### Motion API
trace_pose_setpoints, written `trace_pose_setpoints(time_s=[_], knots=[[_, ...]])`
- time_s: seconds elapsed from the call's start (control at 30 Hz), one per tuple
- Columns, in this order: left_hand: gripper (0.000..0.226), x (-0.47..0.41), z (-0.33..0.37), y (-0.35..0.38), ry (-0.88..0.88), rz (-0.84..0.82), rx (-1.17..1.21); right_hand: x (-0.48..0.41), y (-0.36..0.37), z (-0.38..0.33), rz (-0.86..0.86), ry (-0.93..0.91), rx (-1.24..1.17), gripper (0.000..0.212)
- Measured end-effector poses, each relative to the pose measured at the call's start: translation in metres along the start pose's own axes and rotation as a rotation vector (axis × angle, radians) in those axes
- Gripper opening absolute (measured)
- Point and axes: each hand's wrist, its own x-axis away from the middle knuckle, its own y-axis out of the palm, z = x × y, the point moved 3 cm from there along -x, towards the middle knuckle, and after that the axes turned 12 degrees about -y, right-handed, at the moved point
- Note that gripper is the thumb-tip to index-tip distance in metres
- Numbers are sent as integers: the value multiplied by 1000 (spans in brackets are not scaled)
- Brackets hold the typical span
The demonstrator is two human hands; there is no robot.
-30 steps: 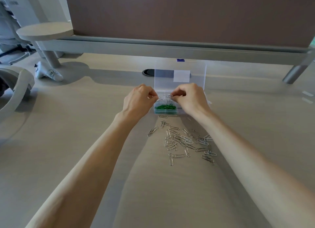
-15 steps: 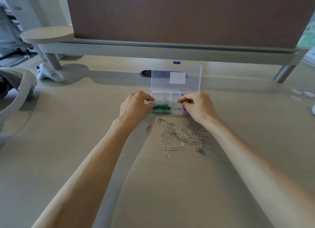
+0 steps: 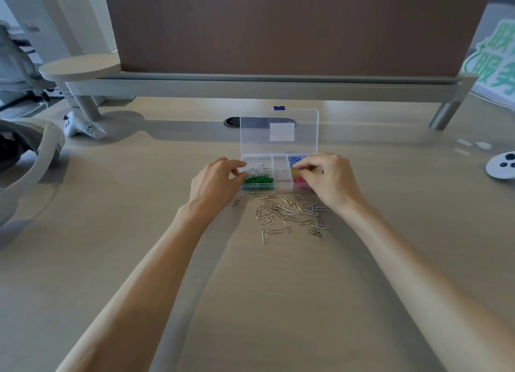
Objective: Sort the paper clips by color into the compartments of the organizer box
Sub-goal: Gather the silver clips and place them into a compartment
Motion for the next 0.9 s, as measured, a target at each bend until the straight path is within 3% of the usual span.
trace_pose_setpoints(time_s=[0.2, 0.37, 0.53, 0.63, 0.77, 0.9], knots=[[24, -3, -2, 3, -88, -3, 47, 42, -7, 8, 154, -8, 20, 21], [31, 6, 0, 2, -64, 44, 66, 54, -8, 12, 85, 28, 92, 27], [22, 45, 7, -4, 173, 192, 213, 61, -19, 18, -58, 70, 22, 34], [23, 67, 21, 2, 405, 105, 177, 58, -28, 17, -94, 97, -89, 50], [27, 78, 30, 19, 577, -46, 89, 57, -36, 14, 53, 147, -288, 55], [22, 76, 26, 20, 602, -46, 55, 68, -32, 19, 71, 189, -100, 49]])
